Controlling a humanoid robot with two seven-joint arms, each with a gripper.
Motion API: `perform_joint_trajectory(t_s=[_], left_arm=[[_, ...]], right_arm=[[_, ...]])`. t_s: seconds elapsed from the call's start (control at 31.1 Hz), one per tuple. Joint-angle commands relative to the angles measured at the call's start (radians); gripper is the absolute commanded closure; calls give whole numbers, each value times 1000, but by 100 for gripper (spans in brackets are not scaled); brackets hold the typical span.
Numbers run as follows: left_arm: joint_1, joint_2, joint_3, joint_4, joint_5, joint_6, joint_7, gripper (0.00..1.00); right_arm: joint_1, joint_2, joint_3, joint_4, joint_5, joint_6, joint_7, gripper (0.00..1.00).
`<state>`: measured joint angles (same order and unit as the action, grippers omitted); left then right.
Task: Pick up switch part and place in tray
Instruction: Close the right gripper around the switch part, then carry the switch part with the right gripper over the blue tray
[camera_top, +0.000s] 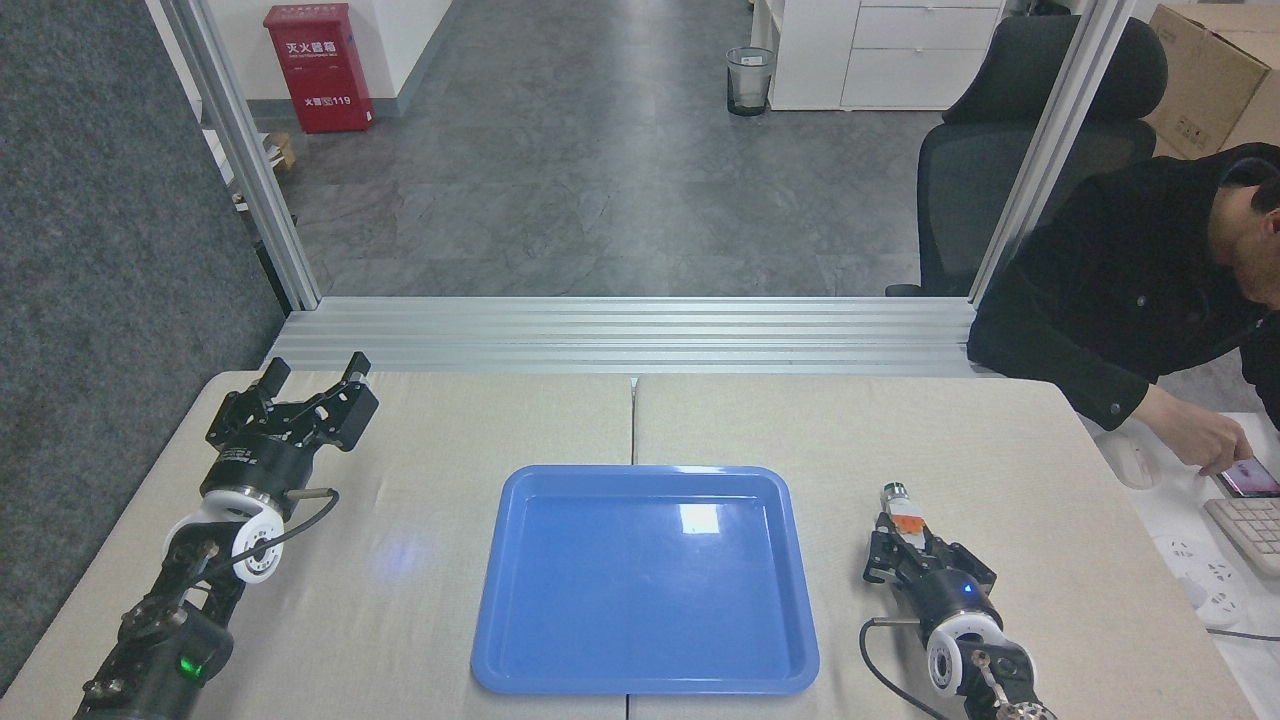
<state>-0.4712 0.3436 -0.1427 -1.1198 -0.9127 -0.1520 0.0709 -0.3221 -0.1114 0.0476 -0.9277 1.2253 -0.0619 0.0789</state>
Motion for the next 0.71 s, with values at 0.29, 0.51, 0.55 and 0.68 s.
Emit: perform_joint_trajectory(t_s=[0.29, 0.51, 0.55, 0.68], left_arm=[[0, 0, 0, 0, 0, 0, 0, 0], [0, 0, 0, 0, 0, 0, 0, 0], [0, 0, 0, 0, 0, 0, 0, 0], [0, 0, 0, 0, 0, 0, 0, 0]], right_arm=[[118, 160, 294, -576, 38, -85, 48, 100], [178, 191, 419, -531, 233, -96, 97, 100], [181, 191, 420, -527, 237, -96, 110, 100], [184, 190, 419, -508, 240, -84, 180, 100]])
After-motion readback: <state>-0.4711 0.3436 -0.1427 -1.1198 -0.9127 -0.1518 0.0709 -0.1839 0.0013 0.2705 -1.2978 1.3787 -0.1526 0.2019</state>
